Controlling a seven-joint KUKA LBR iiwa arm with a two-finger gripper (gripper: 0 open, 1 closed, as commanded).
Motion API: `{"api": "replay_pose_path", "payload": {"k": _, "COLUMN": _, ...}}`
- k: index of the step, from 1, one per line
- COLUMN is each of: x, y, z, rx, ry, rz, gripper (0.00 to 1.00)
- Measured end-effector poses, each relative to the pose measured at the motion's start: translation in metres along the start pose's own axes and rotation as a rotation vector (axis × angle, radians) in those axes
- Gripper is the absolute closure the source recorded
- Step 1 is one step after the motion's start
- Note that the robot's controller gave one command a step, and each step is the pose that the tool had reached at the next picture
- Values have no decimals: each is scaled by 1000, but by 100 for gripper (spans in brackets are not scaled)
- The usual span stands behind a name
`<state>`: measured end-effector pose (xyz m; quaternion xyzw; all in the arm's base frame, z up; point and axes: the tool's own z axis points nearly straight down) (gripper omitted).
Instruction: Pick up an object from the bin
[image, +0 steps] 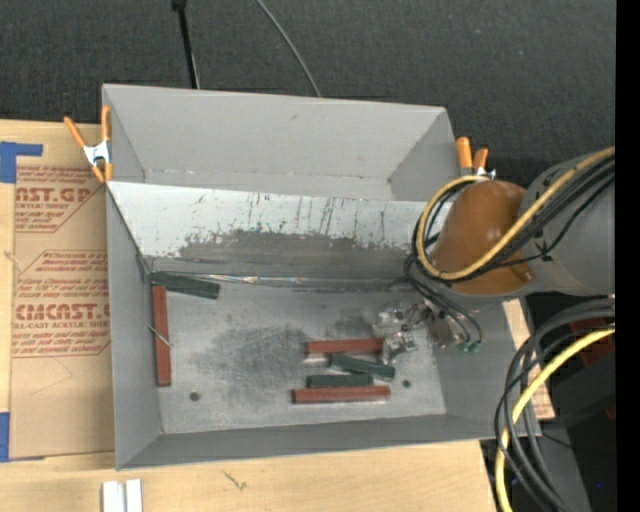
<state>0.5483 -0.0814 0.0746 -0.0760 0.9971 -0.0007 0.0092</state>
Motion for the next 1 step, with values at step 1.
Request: {"api": "replay_pose_path", "payload": {"k": 1, "x": -42, "y": 32, "z": -181, "rx": 0, "ry": 7, "rz": 14, "gripper": 100}}
